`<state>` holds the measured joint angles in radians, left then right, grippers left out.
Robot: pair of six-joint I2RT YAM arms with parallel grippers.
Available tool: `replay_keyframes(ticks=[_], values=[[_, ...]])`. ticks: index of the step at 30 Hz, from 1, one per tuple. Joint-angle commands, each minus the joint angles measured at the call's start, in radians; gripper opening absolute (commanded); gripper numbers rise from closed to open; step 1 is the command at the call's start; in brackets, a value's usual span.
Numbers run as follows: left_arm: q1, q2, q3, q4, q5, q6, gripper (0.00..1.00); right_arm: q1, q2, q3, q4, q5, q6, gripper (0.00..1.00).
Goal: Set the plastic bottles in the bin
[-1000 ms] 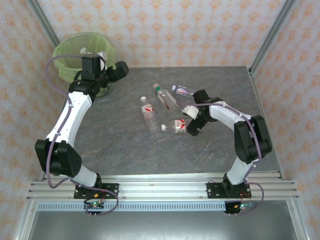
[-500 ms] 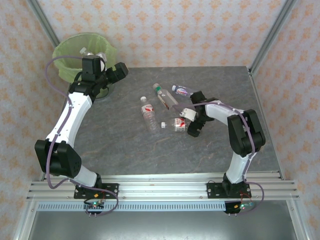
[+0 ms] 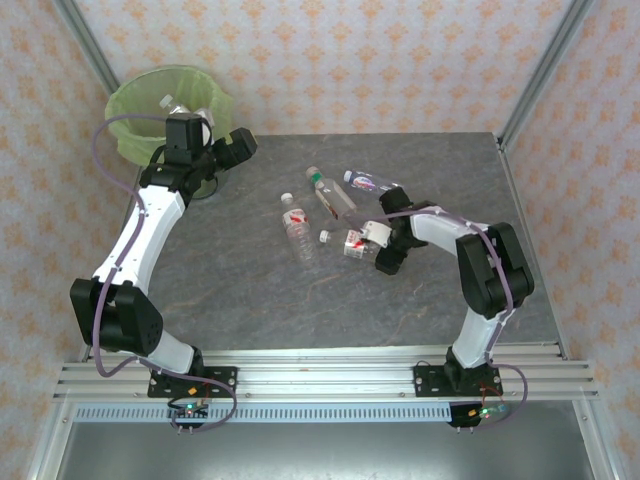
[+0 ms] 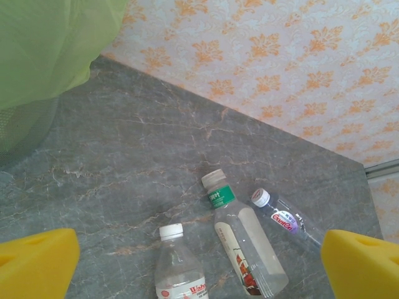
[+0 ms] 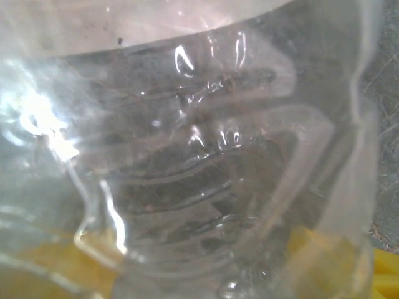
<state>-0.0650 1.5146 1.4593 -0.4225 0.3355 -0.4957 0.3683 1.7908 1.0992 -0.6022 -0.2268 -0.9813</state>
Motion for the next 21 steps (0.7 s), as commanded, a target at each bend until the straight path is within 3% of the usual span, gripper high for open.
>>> replay_keyframes(ticks=[1,11,21], values=[[0.002,-0.005,-0.008,-0.004,-0.014,0.017,1.0,0.031,-0.028,-0.054,0.01,0.041,-0.02,0.7],[0.001,0.002,-0.017,-0.007,-0.015,0.021,1.0,0.052,-0.081,-0.084,0.041,0.023,-0.002,0.58],[0.001,0.002,-0.026,-0.008,0.011,0.007,1.0,0.058,-0.185,-0.098,0.079,-0.06,0.062,0.58]])
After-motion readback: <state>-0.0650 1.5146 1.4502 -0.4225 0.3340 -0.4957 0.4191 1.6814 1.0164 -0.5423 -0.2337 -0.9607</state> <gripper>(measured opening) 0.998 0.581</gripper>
